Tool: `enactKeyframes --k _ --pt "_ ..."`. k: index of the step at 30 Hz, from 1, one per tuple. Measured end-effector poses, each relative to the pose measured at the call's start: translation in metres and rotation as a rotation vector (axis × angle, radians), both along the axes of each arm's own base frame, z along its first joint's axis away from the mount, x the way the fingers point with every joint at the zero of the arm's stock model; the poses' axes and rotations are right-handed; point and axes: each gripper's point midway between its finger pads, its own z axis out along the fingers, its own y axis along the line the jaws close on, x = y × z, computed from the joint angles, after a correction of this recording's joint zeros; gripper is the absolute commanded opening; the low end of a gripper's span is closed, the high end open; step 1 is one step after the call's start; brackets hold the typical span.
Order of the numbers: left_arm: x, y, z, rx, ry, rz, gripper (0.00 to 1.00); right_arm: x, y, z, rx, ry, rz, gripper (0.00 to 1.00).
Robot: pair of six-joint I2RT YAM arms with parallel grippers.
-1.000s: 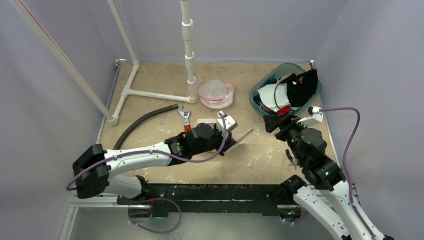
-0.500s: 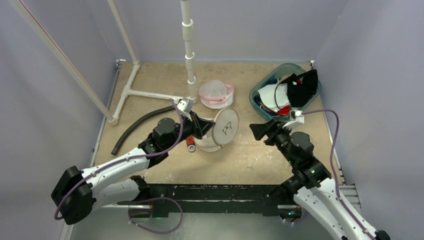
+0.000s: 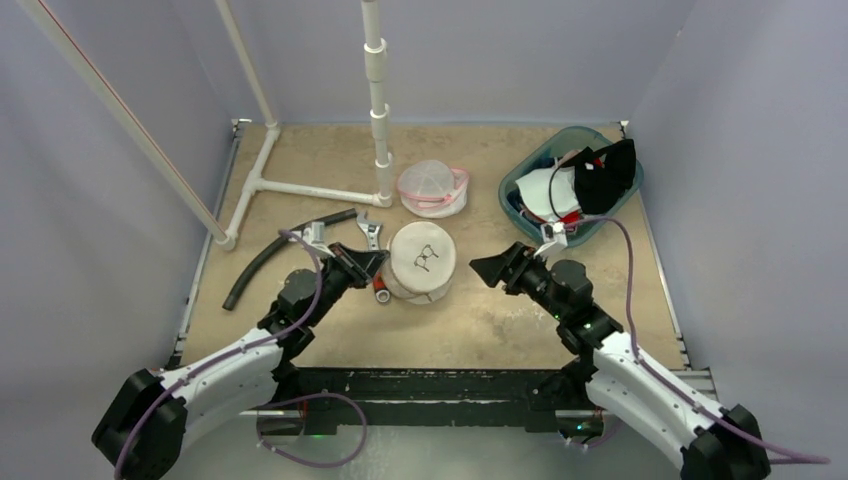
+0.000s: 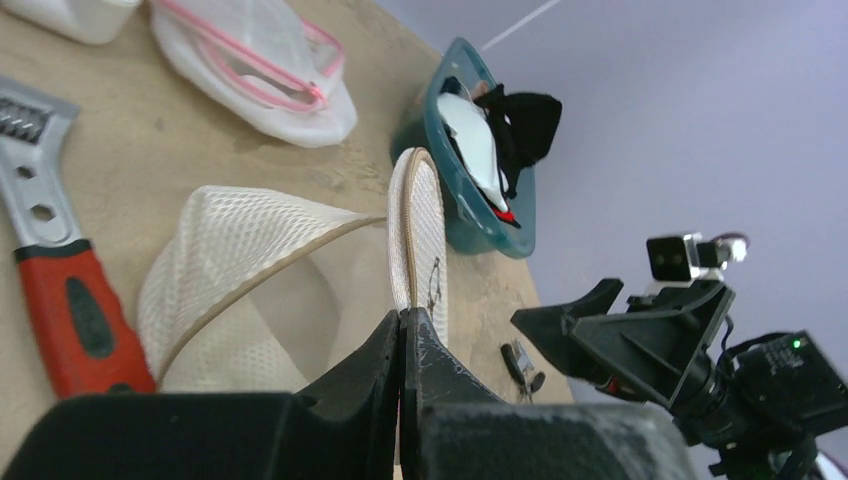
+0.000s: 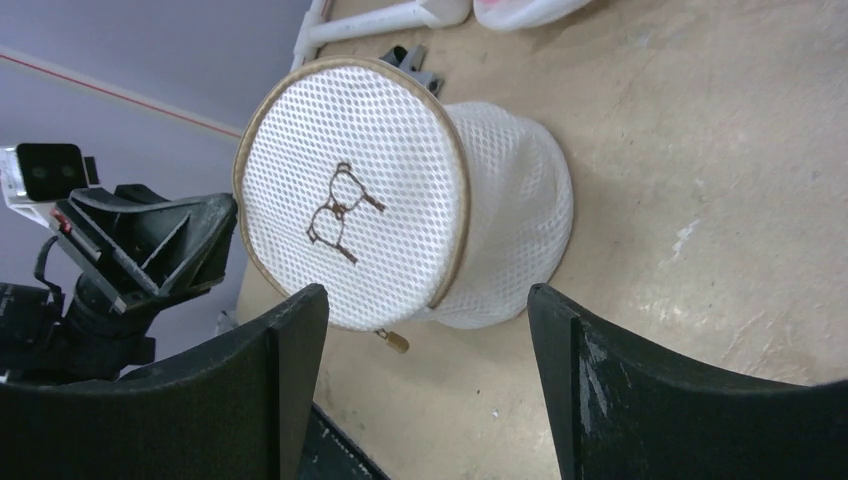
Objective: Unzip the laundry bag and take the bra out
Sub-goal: Close the laundry bag at the center of the board.
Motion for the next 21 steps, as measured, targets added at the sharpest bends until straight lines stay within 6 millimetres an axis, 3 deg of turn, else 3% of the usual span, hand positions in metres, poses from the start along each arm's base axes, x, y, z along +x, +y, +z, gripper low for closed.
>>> enactKeyframes --k 5,14,21 --pt "0.003 0.026 -0.022 -0.078 0.066 0.118 0.00 0.000 0.015 -0.021 0.052 0.071 0.049 0.73" --pt "0.007 0.043 -0.027 -0.153 0.088 0.216 0.00 -0.007 0.050 -0.053 0.136 0.207 0.150 0.73" --pt "0.007 0.047 -0.030 -0.153 0.096 0.235 0.00 -0.007 0.080 -0.056 0.167 0.247 0.207 0.69"
